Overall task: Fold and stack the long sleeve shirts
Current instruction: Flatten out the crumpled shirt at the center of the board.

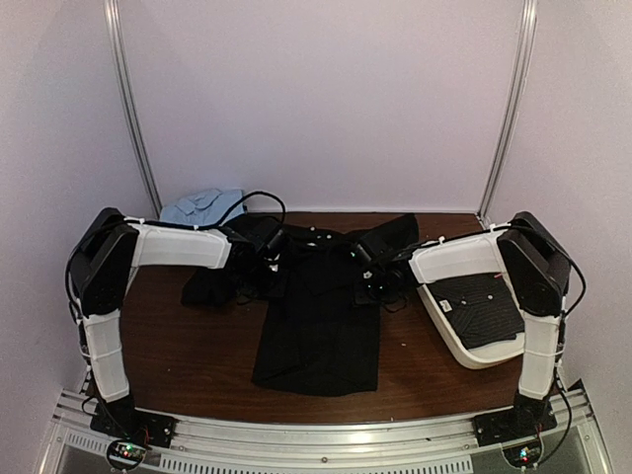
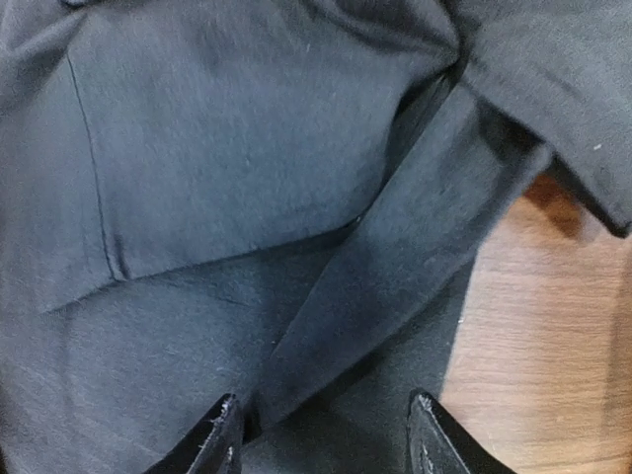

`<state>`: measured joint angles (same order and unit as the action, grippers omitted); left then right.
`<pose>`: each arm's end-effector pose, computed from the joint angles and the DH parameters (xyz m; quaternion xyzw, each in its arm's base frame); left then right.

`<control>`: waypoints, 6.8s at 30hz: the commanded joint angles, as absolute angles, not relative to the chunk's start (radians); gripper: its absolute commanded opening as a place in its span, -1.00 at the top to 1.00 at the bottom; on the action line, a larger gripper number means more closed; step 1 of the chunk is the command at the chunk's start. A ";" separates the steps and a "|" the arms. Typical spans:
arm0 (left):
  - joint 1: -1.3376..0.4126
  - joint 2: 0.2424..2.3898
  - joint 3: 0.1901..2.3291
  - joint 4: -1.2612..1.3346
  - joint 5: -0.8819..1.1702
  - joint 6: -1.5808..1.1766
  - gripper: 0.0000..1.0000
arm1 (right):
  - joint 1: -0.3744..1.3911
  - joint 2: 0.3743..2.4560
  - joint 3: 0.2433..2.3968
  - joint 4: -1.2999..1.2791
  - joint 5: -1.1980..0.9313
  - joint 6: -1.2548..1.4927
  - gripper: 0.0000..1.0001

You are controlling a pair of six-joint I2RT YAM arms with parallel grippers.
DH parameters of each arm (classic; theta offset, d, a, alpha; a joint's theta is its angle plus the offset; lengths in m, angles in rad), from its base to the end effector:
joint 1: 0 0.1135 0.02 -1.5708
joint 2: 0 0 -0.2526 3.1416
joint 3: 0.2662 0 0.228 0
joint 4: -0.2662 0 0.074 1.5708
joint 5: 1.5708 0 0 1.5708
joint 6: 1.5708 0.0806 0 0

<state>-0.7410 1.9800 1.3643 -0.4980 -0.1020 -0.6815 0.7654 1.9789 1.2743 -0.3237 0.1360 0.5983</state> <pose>0.3027 -0.2658 0.1288 0.0174 0.9726 -0.1101 0.2038 0.3004 0.2735 0.1168 -0.0621 0.9594 0.1176 0.2488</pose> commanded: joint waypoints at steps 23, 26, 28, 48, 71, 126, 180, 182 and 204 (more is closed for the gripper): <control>-0.663 1.709 1.162 -0.552 -0.108 -0.630 1.00 | 0.744 2.035 1.353 -0.322 0.089 0.571 0.61; -0.647 1.686 1.124 -0.556 -0.103 -0.618 1.00 | 0.732 2.000 1.318 -0.327 0.101 0.565 0.86; -0.635 1.671 1.100 -0.568 -0.108 -0.608 1.00 | 0.723 1.965 1.286 -0.327 0.105 0.558 1.00; -0.411 1.653 0.937 -0.681 -0.113 -0.473 0.94 | 0.666 1.726 1.001 -0.393 0.051 0.431 1.00; -0.356 1.515 1.191 -0.810 0.100 -0.482 0.28 | 0.678 1.623 1.117 -0.458 0.079 0.423 0.21; -0.577 1.618 1.056 -0.503 0.257 -0.674 0.33 | 0.776 2.015 1.654 -0.352 0.025 0.114 -0.33; -0.591 1.651 0.836 -0.386 0.271 -0.677 0.35 | 0.927 2.298 1.818 -0.504 0.070 0.298 0.73; -0.591 1.649 0.825 -0.386 0.269 -0.679 0.35 | 0.913 2.279 1.811 -0.505 0.075 0.304 0.91; -0.591 1.604 0.778 -0.400 0.263 -0.687 0.35 | 0.284 2.017 1.840 -0.584 0.300 0.274 1.00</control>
